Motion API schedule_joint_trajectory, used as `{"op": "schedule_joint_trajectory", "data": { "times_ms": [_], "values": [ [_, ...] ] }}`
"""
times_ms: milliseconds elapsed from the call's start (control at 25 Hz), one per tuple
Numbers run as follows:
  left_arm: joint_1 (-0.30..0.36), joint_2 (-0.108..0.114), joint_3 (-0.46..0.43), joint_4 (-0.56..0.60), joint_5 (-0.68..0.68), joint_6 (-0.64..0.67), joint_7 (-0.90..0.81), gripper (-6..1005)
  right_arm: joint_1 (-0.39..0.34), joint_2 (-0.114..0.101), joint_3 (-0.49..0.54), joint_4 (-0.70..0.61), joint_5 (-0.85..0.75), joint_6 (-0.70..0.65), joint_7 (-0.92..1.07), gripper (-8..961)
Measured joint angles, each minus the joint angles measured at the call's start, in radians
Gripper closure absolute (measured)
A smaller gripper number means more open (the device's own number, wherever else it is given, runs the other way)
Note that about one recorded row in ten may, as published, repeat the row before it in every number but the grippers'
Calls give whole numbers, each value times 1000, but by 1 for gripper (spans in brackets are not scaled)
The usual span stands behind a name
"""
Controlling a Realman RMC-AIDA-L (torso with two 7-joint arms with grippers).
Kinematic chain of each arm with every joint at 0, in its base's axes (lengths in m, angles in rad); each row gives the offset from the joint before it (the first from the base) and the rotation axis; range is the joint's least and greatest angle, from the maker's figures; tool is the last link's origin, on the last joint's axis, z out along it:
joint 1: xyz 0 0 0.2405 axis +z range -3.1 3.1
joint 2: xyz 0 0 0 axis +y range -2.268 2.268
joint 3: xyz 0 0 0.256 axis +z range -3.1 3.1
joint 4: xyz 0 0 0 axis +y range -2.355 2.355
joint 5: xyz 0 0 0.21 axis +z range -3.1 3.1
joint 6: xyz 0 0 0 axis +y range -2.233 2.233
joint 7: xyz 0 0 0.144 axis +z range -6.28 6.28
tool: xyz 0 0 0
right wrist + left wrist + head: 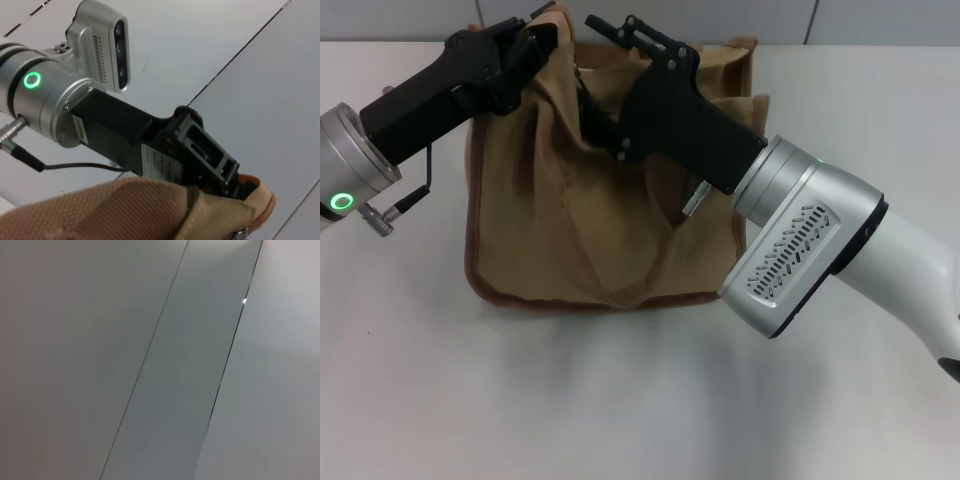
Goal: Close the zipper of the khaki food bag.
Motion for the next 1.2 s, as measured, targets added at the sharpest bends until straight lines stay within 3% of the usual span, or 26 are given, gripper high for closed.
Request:
{"op": "schedule_joint_trajectory", "data": {
  "times_ms": [480, 600, 800, 1200],
  "values": [
    [4, 0, 1, 0, -1, 6, 0, 970, -7, 0, -4, -4, -18, 3, -1, 490],
    [5, 0, 1, 0, -1, 6, 0, 970, -18, 0, 2, -5, -29, 0, -13, 746],
    [22, 5, -7, 3, 0, 0, 0, 970, -40, 0, 5, -2, -29, -3, -44, 930],
    [70, 9, -13, 15, -37, -4, 0, 970, -79, -2, 37, -6, -24, -10, -48, 947]
  ]
}}
